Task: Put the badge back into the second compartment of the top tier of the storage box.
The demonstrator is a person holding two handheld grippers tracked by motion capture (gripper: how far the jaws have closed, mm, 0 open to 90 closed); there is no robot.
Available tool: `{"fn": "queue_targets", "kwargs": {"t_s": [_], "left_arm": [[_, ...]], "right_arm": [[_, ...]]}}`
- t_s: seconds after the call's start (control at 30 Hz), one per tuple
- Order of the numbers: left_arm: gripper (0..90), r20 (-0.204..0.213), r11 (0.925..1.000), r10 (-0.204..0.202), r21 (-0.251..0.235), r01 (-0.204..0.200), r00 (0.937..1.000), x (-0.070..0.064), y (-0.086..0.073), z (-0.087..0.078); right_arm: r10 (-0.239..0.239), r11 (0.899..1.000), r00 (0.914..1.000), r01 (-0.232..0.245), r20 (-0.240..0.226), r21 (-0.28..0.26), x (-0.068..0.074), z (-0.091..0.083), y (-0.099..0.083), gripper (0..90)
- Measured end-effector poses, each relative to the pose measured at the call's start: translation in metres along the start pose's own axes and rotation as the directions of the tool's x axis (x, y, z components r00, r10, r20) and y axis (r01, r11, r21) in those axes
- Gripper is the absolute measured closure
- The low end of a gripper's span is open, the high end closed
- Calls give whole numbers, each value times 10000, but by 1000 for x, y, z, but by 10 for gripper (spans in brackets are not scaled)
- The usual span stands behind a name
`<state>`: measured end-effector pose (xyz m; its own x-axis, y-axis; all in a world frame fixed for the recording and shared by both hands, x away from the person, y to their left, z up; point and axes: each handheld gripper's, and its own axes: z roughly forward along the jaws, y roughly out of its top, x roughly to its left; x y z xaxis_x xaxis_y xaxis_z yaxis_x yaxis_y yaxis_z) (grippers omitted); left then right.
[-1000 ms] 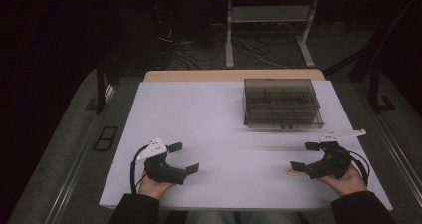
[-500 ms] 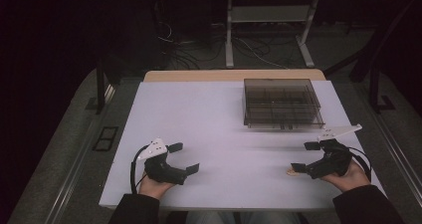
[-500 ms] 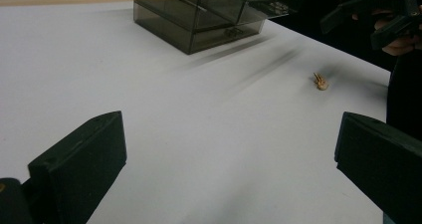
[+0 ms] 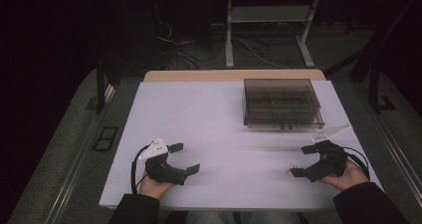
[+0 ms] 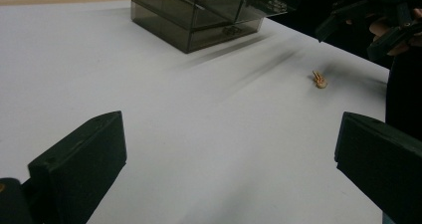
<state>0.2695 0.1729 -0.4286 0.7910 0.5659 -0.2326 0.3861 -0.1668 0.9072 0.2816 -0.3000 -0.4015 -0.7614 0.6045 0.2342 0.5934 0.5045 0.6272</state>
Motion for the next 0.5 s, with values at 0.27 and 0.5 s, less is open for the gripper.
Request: {"fn": "queue_targets", "kwargs": {"t_s": [0.27,0.5], "left_arm": [[0,11,10000,54,48,-54,10000,0,0,1],[0,-66,10000,65,60,-64,10000,0,0,1]], "right_arm": [[-127,9993,9998,132,-146,359,-3,2,0,1],[-94,9978,9995,113,-294,652,-8,4,0,1]]}}
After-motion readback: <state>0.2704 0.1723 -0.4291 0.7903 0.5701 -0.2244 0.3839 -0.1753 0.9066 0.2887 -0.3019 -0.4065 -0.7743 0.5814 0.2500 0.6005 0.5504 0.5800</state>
